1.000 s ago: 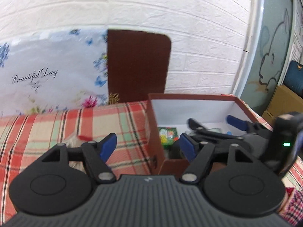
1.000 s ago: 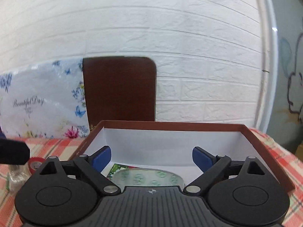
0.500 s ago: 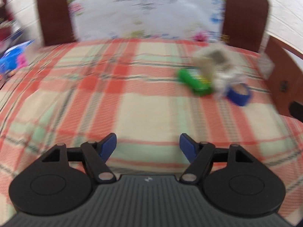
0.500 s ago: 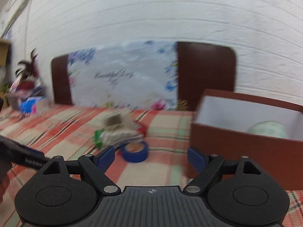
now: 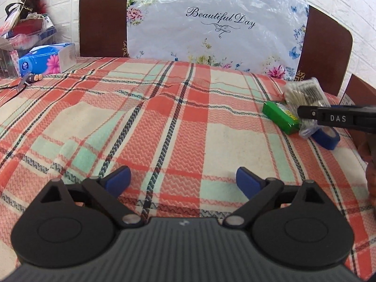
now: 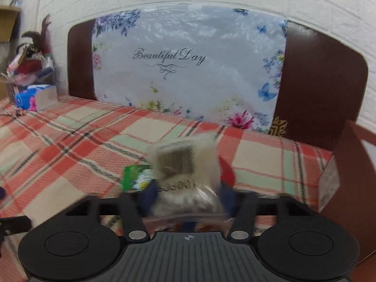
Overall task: Organize objects
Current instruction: 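Grasp the cotton swab bag with the right gripper, then grasp the cotton swab bag with the left gripper, drop it into the brown box, then grasp the blue tape roll with the right gripper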
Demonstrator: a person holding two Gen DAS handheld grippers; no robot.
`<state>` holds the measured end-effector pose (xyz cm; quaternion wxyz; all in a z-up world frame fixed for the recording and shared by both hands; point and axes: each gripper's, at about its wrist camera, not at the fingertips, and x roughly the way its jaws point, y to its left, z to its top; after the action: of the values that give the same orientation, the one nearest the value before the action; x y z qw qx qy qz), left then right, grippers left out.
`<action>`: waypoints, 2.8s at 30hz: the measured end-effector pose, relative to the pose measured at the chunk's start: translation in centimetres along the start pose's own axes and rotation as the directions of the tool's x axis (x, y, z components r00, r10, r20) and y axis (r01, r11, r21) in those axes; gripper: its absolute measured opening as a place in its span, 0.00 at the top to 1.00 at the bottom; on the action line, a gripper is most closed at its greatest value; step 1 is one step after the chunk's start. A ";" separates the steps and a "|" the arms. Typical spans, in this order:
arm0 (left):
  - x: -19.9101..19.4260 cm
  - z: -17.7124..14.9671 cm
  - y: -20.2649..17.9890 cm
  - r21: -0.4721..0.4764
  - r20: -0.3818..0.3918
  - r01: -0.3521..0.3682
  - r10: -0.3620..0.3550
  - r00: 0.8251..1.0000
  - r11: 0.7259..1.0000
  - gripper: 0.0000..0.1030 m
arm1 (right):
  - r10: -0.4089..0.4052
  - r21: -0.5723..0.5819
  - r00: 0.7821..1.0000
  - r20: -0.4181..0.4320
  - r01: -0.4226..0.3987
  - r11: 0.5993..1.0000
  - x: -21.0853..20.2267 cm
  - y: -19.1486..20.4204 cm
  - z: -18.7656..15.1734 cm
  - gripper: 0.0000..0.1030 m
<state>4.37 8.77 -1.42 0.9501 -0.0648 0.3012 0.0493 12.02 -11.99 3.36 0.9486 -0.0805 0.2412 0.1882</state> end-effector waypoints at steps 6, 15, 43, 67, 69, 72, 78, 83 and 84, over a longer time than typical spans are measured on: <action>0.1 0.0 0.1 -0.003 -0.001 0.010 -0.010 1.000 1.000 0.05 | 0.087 0.051 0.996 -0.028 -0.085 0.995 -8.2 -0.2 -3.7 0.60; -3.2 2.4 -6.9 0.017 -0.097 0.292 -0.289 0.952 0.956 0.10 | 0.009 0.036 0.998 -0.065 -0.007 0.999 -14.8 -1.1 -9.7 0.24; -1.6 10.2 -31.2 0.288 -0.151 0.462 -0.436 0.887 0.839 0.14 | -0.400 0.197 0.879 0.261 0.357 0.913 -12.2 -12.7 -3.6 0.21; -3.5 6.8 -22.3 0.207 -0.118 0.379 -0.361 0.925 0.902 0.09 | -0.231 0.152 0.953 0.194 0.204 0.967 -14.9 -7.6 -6.8 0.26; -2.8 6.1 -21.0 0.180 -0.148 0.359 -0.335 0.930 0.916 0.09 | -0.203 0.158 0.968 0.150 0.179 0.971 -14.3 -6.9 -7.4 0.26; -1.7 4.8 -19.3 0.174 -0.179 0.305 -0.275 0.945 0.936 0.09 | -0.140 0.182 0.987 0.085 0.122 0.976 -13.3 -6.0 -8.2 0.26; 0.3 2.9 -15.9 0.165 -0.216 0.198 -0.160 0.963 0.966 0.09 | -0.100 0.157 0.995 0.000 0.098 0.983 -12.0 -4.4 -9.2 0.25; 1.0 2.2 -13.7 0.150 -0.210 0.145 -0.111 0.971 0.978 0.09 | -0.101 0.134 0.994 -0.034 0.105 0.985 -11.8 -3.7 -9.7 0.25; 1.2 2.1 -13.3 0.147 -0.210 0.136 -0.104 0.972 0.980 0.09 | -0.102 0.129 0.994 -0.040 0.106 0.986 -11.7 -3.6 -9.8 0.25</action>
<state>8.29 -3.98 0.85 0.9181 -0.0111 0.3942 -0.0397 -0.22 -21.40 0.78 0.9563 -0.0338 0.2643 0.1208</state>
